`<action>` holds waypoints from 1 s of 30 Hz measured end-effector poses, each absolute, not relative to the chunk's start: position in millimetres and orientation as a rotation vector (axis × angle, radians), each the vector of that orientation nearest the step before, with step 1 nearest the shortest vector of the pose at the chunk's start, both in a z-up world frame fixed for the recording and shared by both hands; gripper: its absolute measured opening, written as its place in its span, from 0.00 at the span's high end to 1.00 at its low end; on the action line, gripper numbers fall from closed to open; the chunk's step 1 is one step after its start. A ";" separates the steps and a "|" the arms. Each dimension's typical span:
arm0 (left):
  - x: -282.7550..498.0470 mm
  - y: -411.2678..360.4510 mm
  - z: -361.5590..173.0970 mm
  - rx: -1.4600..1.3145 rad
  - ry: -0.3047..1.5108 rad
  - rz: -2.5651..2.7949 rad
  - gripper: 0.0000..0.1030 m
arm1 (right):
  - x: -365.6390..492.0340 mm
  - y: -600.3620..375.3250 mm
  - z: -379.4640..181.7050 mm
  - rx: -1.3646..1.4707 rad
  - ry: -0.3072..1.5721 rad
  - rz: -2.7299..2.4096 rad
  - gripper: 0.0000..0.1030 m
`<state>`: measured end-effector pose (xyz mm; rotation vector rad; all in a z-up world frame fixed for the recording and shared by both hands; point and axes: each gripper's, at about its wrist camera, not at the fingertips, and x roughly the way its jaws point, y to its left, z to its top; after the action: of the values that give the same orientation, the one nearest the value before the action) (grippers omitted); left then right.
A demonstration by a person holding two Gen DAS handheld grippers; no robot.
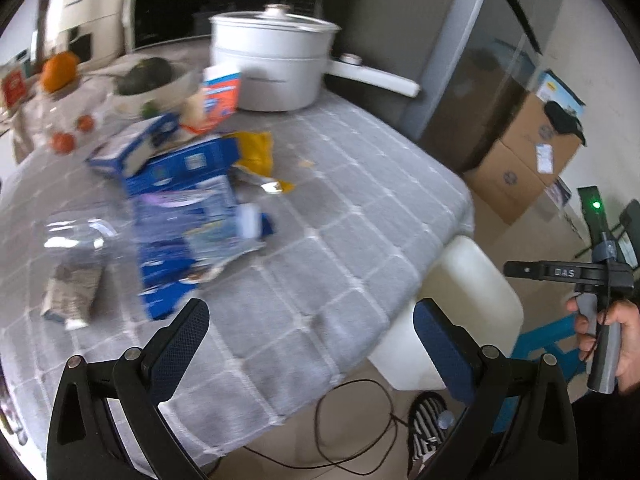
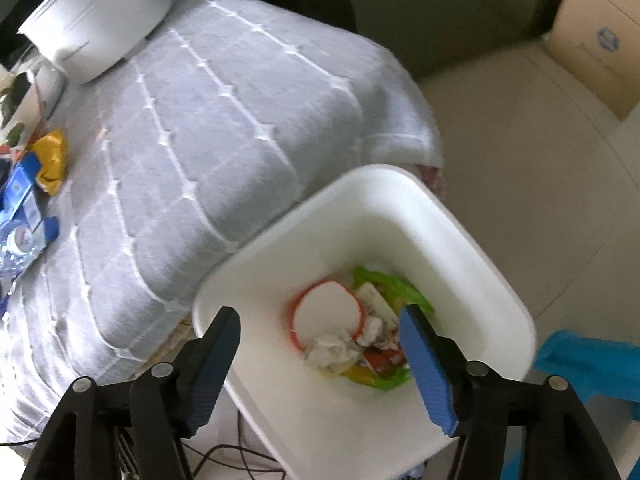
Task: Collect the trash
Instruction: 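Return to the table and grasp the white printed wrapper with the left gripper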
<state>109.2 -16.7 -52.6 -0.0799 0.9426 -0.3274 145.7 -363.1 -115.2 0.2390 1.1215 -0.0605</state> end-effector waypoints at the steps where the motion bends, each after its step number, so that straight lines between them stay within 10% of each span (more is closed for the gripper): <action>1: 110.1 -9.3 -53.0 -0.084 0.944 -0.310 0.00 | 147.7 -358.5 -114.2 0.235 1.120 -0.052 0.28; 30: 161.8 145.5 -121.7 0.034 1.040 0.076 0.00 | 191.0 -221.5 -106.1 0.111 1.101 0.111 0.20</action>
<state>161.8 145.5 -121.7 0.0337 1.0403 0.0760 191.0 -221.5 -106.1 0.1105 1.1008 0.1110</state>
